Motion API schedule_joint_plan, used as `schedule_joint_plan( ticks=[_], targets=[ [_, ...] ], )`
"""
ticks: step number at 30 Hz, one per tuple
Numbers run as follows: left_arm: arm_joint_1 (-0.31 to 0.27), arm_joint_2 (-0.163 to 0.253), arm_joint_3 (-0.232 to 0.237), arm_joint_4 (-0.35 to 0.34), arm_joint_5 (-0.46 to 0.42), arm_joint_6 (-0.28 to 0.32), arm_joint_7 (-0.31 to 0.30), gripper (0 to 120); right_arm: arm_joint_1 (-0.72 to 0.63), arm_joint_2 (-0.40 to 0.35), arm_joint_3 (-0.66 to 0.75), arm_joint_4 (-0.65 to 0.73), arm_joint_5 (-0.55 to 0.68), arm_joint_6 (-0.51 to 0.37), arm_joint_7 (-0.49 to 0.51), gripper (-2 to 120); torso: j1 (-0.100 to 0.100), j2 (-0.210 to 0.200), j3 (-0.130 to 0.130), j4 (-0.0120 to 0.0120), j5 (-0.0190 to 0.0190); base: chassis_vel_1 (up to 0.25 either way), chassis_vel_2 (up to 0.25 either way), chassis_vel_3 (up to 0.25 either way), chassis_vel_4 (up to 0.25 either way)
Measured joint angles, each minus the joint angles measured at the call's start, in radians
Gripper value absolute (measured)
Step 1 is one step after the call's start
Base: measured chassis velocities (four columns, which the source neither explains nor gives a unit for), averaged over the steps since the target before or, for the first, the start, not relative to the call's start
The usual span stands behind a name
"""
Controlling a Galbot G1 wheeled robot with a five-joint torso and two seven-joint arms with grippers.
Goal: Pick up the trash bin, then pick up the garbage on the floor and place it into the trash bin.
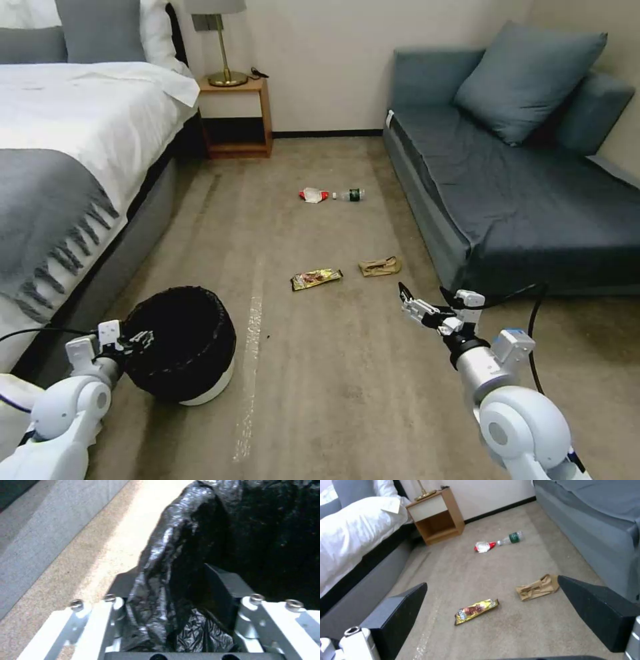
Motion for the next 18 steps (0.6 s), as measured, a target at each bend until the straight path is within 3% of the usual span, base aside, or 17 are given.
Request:
schedule_joint_plan(
  ticks=[8,18],
  targets=[
    [0.011,-0.024,-0.019,0.001,0.006,-0.022,0.010,19,-0.001,-0.008,-0.001,-0.001,0.004,-0.003,0.000,100,0.000,0.000,0.000,0.0000,-0.0008,0.000,0.000,0.000,0.000],
    [0.071,-0.065,-0.073,-0.054,0.000,-0.087,0.008,8,-0.008,-0.010,-0.004,0.013,0.013,-0.005,0.000,100,0.000,0.000,0.000,-0.0002,-0.0031,0.000,0.000,0.000,0.000]
  ],
)
